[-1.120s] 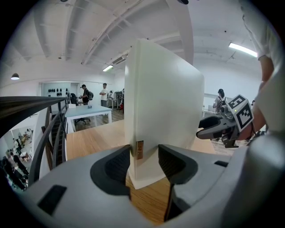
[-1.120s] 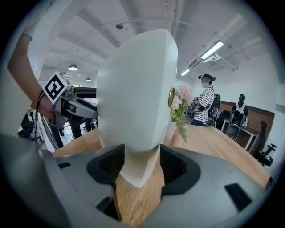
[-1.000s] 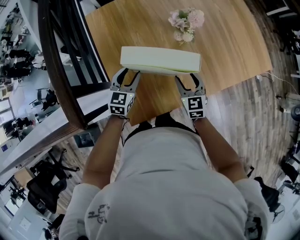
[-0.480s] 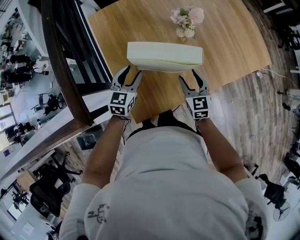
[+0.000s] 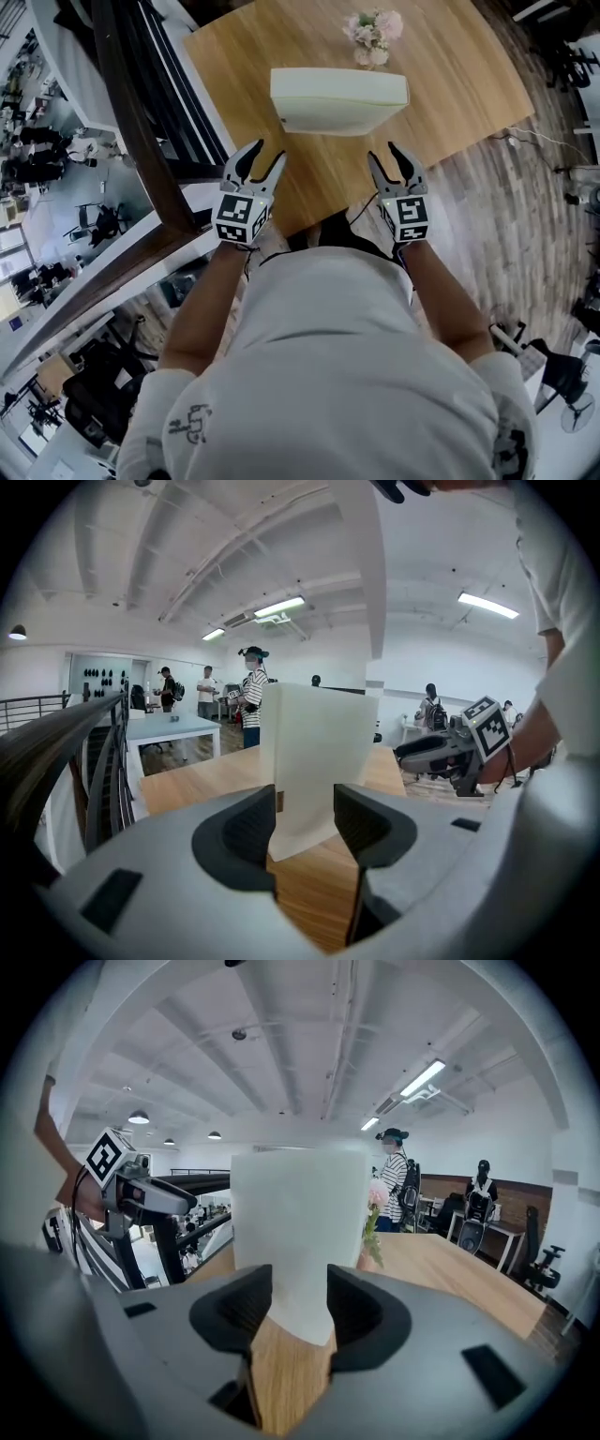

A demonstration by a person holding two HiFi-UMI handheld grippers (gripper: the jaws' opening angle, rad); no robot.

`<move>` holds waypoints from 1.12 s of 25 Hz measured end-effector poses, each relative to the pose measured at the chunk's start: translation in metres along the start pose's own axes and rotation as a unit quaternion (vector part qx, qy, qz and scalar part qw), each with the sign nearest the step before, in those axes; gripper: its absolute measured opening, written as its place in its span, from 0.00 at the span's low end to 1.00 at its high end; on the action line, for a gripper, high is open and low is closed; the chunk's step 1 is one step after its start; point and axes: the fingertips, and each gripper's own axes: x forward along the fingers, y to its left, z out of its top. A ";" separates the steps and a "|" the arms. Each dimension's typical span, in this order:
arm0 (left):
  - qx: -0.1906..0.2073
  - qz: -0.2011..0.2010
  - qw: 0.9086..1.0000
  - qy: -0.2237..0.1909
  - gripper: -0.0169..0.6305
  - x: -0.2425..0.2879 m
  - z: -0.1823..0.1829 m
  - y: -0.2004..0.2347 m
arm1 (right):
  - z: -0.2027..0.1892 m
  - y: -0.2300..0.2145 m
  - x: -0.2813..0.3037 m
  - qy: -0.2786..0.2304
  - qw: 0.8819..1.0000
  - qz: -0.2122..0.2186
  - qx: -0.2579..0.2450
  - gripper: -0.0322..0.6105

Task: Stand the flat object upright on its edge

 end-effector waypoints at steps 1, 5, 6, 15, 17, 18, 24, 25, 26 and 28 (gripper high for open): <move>0.003 -0.004 1.000 -0.005 0.33 -0.007 0.003 -0.002 | 0.004 0.004 -0.003 -0.003 1.000 -0.001 -0.001 0.34; 0.004 -0.014 1.000 -0.021 0.32 -0.033 0.016 -0.009 | 0.021 0.020 -0.019 -0.020 1.000 -0.002 -0.005 0.29; 0.004 -0.017 1.000 -0.022 0.30 -0.039 0.018 -0.012 | 0.025 0.025 -0.025 -0.025 1.000 -0.001 -0.006 0.27; 0.017 -0.025 0.998 -0.054 0.12 -0.095 0.043 -0.014 | 0.064 0.065 -0.059 -0.058 0.998 0.028 -0.020 0.07; 0.023 -0.027 0.998 -0.057 0.08 -0.102 0.044 -0.014 | 0.068 0.076 -0.061 -0.059 0.997 0.046 -0.025 0.06; 0.025 -0.028 0.998 -0.059 0.06 -0.106 0.044 -0.014 | 0.069 0.081 -0.062 -0.059 0.996 0.054 -0.027 0.06; 0.027 -0.044 0.996 -0.067 0.04 -0.136 0.048 -0.022 | 0.088 0.109 -0.080 -0.068 0.994 0.083 -0.038 0.06; 0.027 -0.046 0.996 -0.066 0.04 -0.140 0.049 -0.024 | 0.092 0.112 -0.084 -0.069 0.993 0.086 -0.038 0.06; 0.027 -0.049 0.996 -0.065 0.04 -0.145 0.050 -0.027 | 0.094 0.114 -0.088 -0.069 0.993 0.089 -0.035 0.06; 0.027 -0.053 0.996 -0.066 0.04 -0.155 0.053 -0.031 | 0.096 0.119 -0.097 -0.067 0.993 0.092 -0.029 0.06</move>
